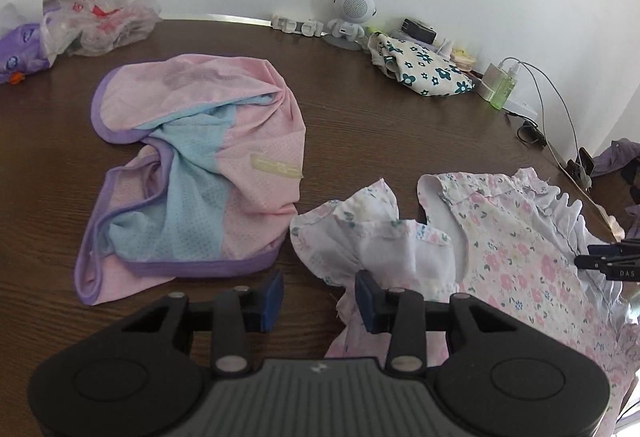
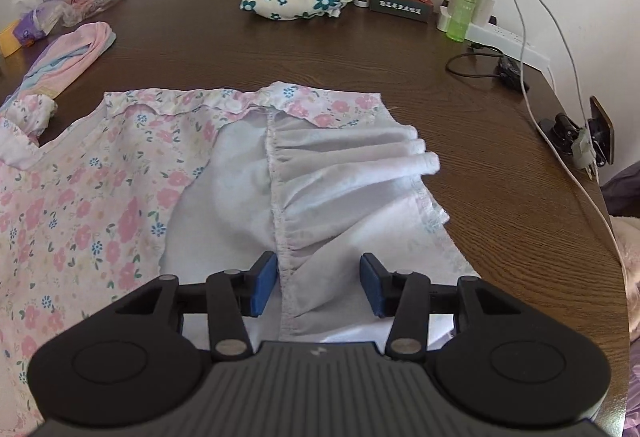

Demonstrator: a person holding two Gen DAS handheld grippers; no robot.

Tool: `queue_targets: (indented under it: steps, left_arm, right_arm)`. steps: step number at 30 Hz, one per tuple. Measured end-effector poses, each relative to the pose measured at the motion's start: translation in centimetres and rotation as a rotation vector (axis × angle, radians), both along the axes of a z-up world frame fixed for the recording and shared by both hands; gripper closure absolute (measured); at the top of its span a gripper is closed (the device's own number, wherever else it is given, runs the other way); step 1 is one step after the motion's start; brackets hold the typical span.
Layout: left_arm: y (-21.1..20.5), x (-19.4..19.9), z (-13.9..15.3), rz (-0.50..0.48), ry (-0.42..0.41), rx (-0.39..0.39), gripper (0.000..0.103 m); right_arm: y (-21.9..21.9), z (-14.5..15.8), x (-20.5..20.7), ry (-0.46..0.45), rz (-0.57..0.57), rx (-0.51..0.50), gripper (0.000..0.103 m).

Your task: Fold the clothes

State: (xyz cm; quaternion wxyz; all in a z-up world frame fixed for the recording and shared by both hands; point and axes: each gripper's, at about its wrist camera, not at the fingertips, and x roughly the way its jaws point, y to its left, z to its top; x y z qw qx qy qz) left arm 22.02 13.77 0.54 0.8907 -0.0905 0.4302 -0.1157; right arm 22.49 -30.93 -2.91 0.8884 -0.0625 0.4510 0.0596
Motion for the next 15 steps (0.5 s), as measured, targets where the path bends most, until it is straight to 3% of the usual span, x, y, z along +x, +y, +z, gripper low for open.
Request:
queue_targets:
  steps: [4, 8, 13, 15]
  left_arm:
    - [-0.6, 1.5, -0.5, 0.024, -0.003, -0.040, 0.068]
    - [-1.5, 2.4, -0.9, 0.033, -0.007, -0.089, 0.101]
    - [-3.2, 1.3, 0.8, 0.079, -0.120, 0.017, 0.103]
    - [-3.6, 0.4, 1.9, 0.115, -0.173, 0.114, 0.103]
  right_arm:
    - [-1.4, 0.0, -0.5, -0.002, -0.035, -0.010, 0.055]
    - [-2.5, -0.1, -0.8, -0.009, -0.057, -0.021, 0.052]
    - [-3.6, -0.2, -1.3, -0.021, -0.079, -0.021, 0.050]
    - [-4.0, -0.2, -1.5, -0.028, -0.089, -0.023, 0.050]
